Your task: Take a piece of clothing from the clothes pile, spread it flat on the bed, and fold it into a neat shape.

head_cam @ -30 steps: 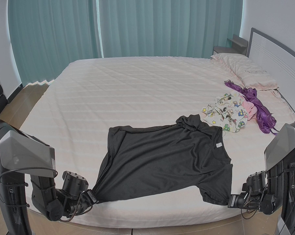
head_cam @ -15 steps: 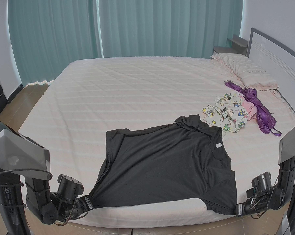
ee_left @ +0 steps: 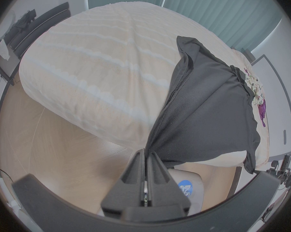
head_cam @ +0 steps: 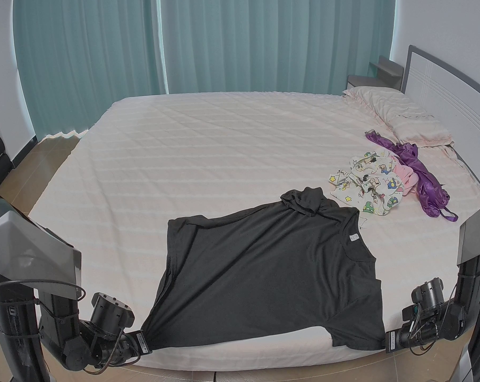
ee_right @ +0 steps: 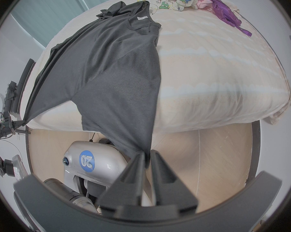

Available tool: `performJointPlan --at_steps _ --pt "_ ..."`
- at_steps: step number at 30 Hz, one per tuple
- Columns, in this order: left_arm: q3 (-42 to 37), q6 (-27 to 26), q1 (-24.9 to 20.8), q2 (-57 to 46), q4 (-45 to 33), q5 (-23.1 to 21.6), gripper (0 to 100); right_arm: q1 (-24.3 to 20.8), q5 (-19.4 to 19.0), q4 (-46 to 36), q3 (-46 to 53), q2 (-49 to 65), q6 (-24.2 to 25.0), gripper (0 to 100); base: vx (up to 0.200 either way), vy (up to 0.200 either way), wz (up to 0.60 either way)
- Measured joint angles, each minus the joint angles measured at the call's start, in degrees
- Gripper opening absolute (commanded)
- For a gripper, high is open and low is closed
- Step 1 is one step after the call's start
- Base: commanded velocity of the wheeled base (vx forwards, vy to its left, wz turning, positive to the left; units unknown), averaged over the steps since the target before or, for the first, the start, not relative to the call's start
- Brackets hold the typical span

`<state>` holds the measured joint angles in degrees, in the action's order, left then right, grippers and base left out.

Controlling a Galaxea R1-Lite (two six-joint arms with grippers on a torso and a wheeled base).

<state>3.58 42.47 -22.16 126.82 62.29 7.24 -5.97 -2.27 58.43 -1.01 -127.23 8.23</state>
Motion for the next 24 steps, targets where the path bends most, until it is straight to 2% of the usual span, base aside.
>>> performJointPlan --at_steps 9,16,24 --pt "-0.7 -0.2 -0.4 -0.4 0.2 -0.2 100 0.2 0.0 4.1 0.0 0.0 0.2 100 0.0 0.0 0.0" --pt "-0.8 -0.2 1.1 -4.2 4.2 -0.2 100 0.6 -0.1 8.9 0.0 1.5 0.9 100 0.0 0.0 0.0" --pt "-0.2 1.6 2.3 -7.1 6.9 0.1 100 0.4 1.0 9.4 0.0 2.9 2.2 100 0.0 0.0 0.0"
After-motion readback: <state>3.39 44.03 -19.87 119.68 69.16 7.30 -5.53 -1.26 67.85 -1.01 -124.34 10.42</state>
